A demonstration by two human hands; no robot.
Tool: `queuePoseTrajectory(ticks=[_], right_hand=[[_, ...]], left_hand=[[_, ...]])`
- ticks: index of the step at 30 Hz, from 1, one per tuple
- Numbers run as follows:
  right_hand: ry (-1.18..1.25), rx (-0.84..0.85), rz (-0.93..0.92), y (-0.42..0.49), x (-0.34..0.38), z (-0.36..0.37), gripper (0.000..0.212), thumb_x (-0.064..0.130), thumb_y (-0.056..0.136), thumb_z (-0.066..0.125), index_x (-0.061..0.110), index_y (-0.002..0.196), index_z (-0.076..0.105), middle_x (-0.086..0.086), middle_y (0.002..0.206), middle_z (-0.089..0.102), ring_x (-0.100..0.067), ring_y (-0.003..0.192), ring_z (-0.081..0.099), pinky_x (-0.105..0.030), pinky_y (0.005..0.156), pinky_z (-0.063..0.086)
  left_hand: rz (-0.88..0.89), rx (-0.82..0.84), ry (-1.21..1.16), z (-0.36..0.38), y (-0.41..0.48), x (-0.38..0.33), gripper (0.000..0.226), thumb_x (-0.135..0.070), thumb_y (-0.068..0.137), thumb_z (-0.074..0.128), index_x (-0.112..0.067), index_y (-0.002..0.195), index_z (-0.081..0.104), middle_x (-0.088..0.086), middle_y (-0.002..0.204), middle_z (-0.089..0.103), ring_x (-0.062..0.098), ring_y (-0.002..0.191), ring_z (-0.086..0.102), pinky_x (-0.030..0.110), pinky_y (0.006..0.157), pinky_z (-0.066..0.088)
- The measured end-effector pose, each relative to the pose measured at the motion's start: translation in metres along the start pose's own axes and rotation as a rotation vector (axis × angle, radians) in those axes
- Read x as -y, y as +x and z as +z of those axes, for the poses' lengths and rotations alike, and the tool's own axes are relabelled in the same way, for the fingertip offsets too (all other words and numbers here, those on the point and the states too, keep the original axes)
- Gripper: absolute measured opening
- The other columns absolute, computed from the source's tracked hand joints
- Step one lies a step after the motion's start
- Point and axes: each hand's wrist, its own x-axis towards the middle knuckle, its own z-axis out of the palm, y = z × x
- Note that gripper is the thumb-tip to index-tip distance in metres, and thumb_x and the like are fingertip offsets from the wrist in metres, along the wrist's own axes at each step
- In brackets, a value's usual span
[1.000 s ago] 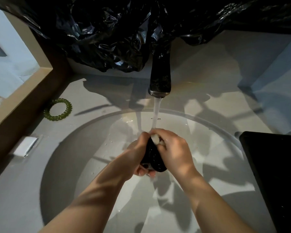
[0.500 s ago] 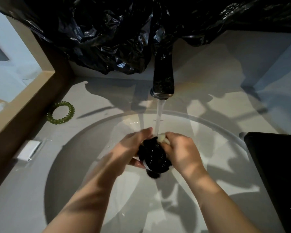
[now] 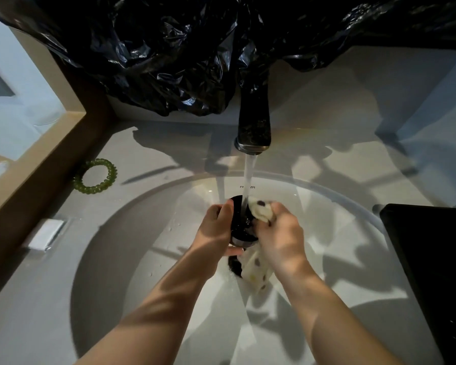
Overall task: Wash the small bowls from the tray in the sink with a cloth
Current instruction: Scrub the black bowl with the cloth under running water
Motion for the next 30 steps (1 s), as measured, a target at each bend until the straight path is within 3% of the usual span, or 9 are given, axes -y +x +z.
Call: queuePoseTrajectory(ticks=[4,9,12,16,20,23,26,28,30], right_hand=[[0.161,-0.158,-0.224,-0.001,0.009,-0.011,0.036,0.004,0.083,0.063,0.034,0.079,0.043,0.008,0.084,0.054,-0.009,0.076,0.052,-0.004,0.062,0.039],[0.75,0.164,0.05,0.0,0.018,-0.011,0.023,0.003,0.079,0.054,0.024,0.084,0.048,0.007,0.067,0.061,-0.014,0.062,0.051,-0.025,0.057,0.039],[0.365,0.287,0.007,-0.003,0.018,-0.008,0.02,0.0,0.085,0.049,0.014,0.079,0.063,0.004,0.064,0.064,-0.019,0.065,0.057,-0.018,0.056,0.044],[-0.535,0.333,-0.265,-0.005,0.011,-0.004,0.036,0.014,0.094,0.037,0.03,0.116,0.061,0.007,0.119,0.06,-0.011,0.115,0.051,-0.026,0.107,0.022],[-0.381,0.427,-0.17,-0.001,0.002,-0.002,0.042,0.021,0.095,0.031,0.036,0.13,0.047,0.008,0.136,0.05,-0.008,0.13,0.037,-0.033,0.117,0.003],[0.003,0.439,-0.062,-0.003,-0.002,0.008,0.045,0.035,0.069,0.04,0.026,0.107,0.061,-0.004,0.111,0.057,-0.023,0.117,0.045,-0.034,0.103,0.033],[0.182,0.49,-0.043,-0.003,-0.001,0.005,0.027,0.023,0.062,0.046,0.019,0.086,0.056,0.004,0.081,0.058,-0.012,0.08,0.057,-0.022,0.076,0.046],[0.107,0.489,-0.075,-0.004,-0.001,0.0,0.022,0.02,0.065,0.054,0.025,0.086,0.051,0.006,0.079,0.058,-0.009,0.076,0.056,-0.021,0.078,0.045],[-0.253,0.395,-0.181,0.0,-0.002,-0.003,0.017,0.016,0.077,0.054,0.025,0.091,0.049,0.007,0.086,0.058,-0.009,0.088,0.054,-0.028,0.104,0.03]], left_hand=[[-0.115,-0.08,0.205,-0.004,0.004,0.006,0.04,-0.048,0.094,0.04,-0.014,0.105,0.059,0.011,0.107,0.065,0.025,0.088,0.066,0.02,0.04,0.048],[-0.198,0.066,0.018,-0.006,0.003,0.005,0.034,-0.037,0.097,0.044,-0.008,0.106,0.06,0.019,0.104,0.068,0.031,0.086,0.069,0.036,0.058,0.06],[-0.104,0.031,-0.035,-0.008,0.004,0.003,0.032,-0.033,0.095,0.05,-0.005,0.095,0.065,0.019,0.086,0.07,0.029,0.072,0.069,0.046,0.071,0.06],[0.037,-0.057,-0.053,-0.008,0.004,0.001,0.026,-0.029,0.092,0.058,-0.003,0.096,0.059,0.013,0.072,0.064,0.02,0.054,0.064,0.044,0.064,0.06],[0.065,0.004,0.024,-0.009,0.005,0.001,0.032,-0.031,0.092,0.059,-0.003,0.105,0.052,0.012,0.075,0.064,0.016,0.05,0.065,0.036,0.056,0.059],[0.044,0.06,0.045,-0.012,0.006,0.003,0.042,-0.038,0.092,0.056,0.001,0.108,0.055,0.019,0.084,0.067,0.023,0.061,0.07,0.04,0.062,0.06],[0.016,0.025,0.01,-0.015,0.003,0.005,0.039,-0.04,0.093,0.054,-0.002,0.1,0.06,0.019,0.087,0.07,0.025,0.066,0.072,0.042,0.066,0.06],[-0.001,0.003,-0.024,-0.015,0.003,0.003,0.038,-0.039,0.095,0.051,-0.002,0.097,0.061,0.018,0.085,0.07,0.025,0.063,0.071,0.042,0.063,0.061],[0.002,-0.004,-0.016,-0.015,0.003,0.002,0.036,-0.037,0.095,0.05,-0.003,0.091,0.061,0.016,0.079,0.068,0.023,0.059,0.069,0.042,0.061,0.061]])
